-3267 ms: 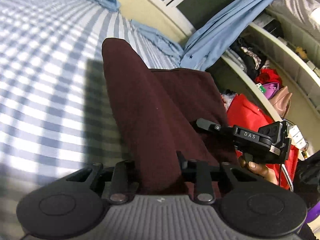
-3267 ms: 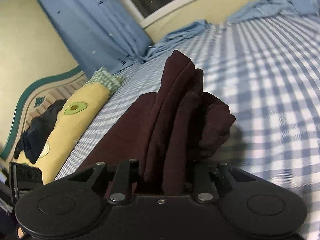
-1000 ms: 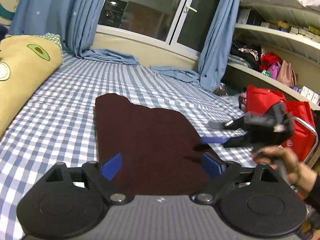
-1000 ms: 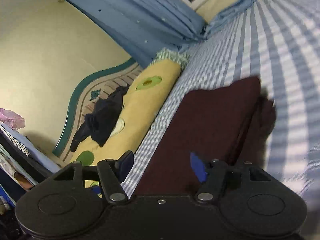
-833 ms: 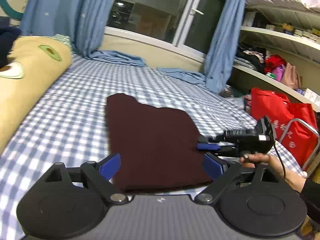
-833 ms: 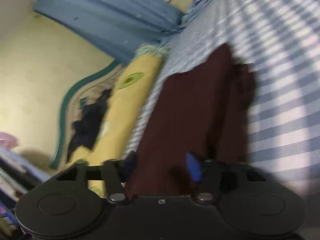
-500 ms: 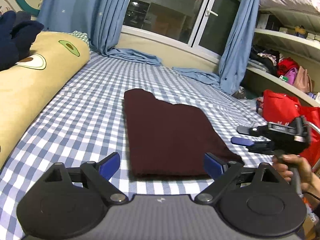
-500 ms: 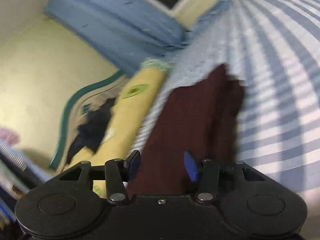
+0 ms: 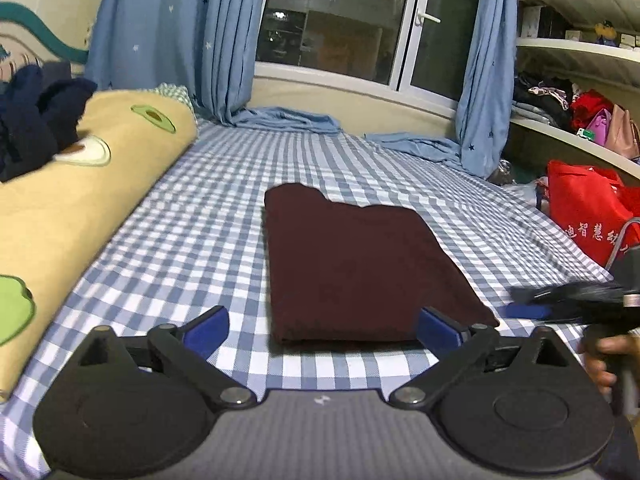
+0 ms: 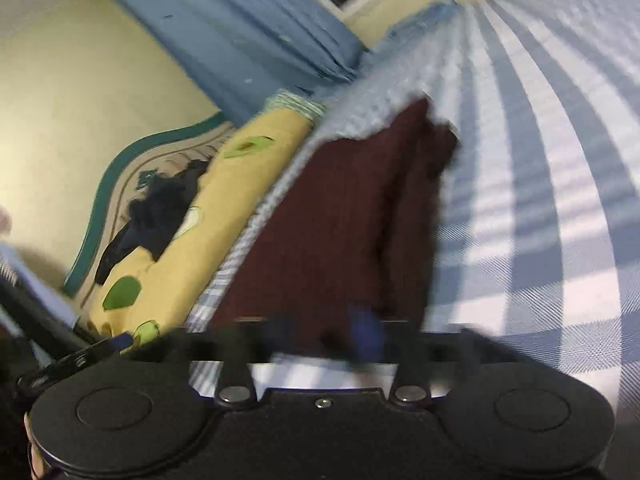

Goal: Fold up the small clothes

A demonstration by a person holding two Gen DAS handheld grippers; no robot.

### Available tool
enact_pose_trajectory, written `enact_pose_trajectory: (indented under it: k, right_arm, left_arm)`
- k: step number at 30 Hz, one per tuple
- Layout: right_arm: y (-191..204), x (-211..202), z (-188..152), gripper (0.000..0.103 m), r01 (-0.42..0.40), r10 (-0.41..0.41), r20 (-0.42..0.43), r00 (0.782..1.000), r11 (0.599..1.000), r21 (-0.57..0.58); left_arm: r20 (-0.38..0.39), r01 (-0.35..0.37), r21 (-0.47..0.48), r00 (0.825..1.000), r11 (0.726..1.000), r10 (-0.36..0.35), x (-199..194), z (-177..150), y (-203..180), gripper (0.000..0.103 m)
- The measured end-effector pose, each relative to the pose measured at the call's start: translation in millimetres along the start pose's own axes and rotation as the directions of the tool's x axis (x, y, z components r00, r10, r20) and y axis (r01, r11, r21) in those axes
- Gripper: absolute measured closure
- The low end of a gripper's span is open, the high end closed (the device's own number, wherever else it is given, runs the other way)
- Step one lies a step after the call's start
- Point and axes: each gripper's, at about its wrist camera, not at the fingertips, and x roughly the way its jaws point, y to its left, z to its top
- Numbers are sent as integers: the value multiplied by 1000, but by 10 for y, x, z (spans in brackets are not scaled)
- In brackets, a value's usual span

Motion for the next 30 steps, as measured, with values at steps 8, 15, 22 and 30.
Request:
enact_pose_trajectory:
  k: [8, 15, 22, 30]
  right_arm:
    - [1095, -869, -273, 1, 204, -149, 257, 955, 958, -202]
    - [1484, -864, -698, 1, 406, -346, 255, 903, 881, -243]
    - [1526, -740, -945, 1, 517, -481, 219, 849, 841, -158]
    - [1666, -621, -1036, 1, 567, -515, 264, 815, 803, -183]
  left_arm:
    - [-7, -27, 50, 1000, 998, 28, -210, -32, -203, 1]
    - [-31, -43, 45, 999, 998, 44, -303, -213, -276, 1]
    - [-29, -22, 38, 999, 999, 23, -404, -326, -284, 1]
    - [-47, -14, 50, 999, 999, 16, -402, -381, -204, 1]
